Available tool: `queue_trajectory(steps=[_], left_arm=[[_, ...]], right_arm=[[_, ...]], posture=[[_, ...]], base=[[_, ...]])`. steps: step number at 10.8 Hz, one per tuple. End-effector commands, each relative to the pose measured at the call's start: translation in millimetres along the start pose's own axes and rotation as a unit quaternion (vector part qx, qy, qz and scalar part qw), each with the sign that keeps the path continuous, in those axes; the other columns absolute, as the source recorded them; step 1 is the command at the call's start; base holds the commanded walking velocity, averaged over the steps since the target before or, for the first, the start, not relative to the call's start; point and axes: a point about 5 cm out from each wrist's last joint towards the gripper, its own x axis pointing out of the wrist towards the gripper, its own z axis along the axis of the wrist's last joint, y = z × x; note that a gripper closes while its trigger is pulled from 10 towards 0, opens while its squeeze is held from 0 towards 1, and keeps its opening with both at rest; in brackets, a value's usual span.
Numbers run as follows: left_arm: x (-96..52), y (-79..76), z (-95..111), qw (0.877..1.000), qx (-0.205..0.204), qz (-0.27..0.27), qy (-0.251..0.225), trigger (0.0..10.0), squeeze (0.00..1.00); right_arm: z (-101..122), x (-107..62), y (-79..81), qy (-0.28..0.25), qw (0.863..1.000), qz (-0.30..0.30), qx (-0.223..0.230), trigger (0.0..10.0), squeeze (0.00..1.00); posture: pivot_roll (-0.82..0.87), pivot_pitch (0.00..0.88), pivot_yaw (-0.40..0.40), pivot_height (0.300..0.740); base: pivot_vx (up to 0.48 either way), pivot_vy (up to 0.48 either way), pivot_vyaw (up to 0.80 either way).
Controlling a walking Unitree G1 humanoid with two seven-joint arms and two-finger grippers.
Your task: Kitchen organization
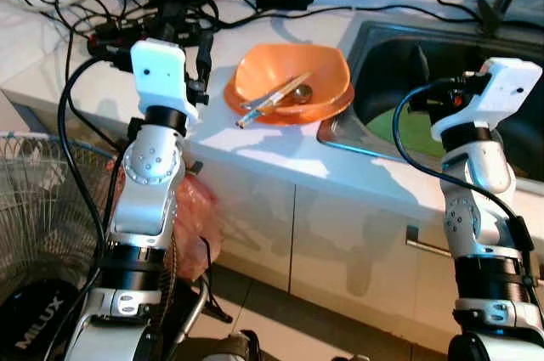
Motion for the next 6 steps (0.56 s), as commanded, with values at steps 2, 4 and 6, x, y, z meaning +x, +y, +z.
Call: queue_trajectory(steps=[2,4,6], left_arm=[[-0.6,2.9,2.0,1.000,0.003,0.008,-0.002,10.0,0.00],[-1.3,4.0,1.3,1.000,0.007,0.011,0.001,10.0,0.00],[-1.6,4.4,1.0,1.000,0.006,0.013,0.002,10.0,0.00]], right_arm=[[3.5,3.2,-0.4,-0.006,1.000,0.001,0.001,10.0,0.00],[3.0,2.0,1.2,-0.005,1.000,0.004,0.000,10.0,0.00],[2.7,1.9,2.0,-0.005,1.000,0.006,-0.001,10.0,0.00]], posture=[[0.06,0.107,0.077,0.740],[0.06,0.111,0.077,0.740],[0.06,0.112,0.076,0.740]], base=[[0.000,0.000,0.00],[0.000,-0.137,0.00],[0.000,-0.321,0.00]])
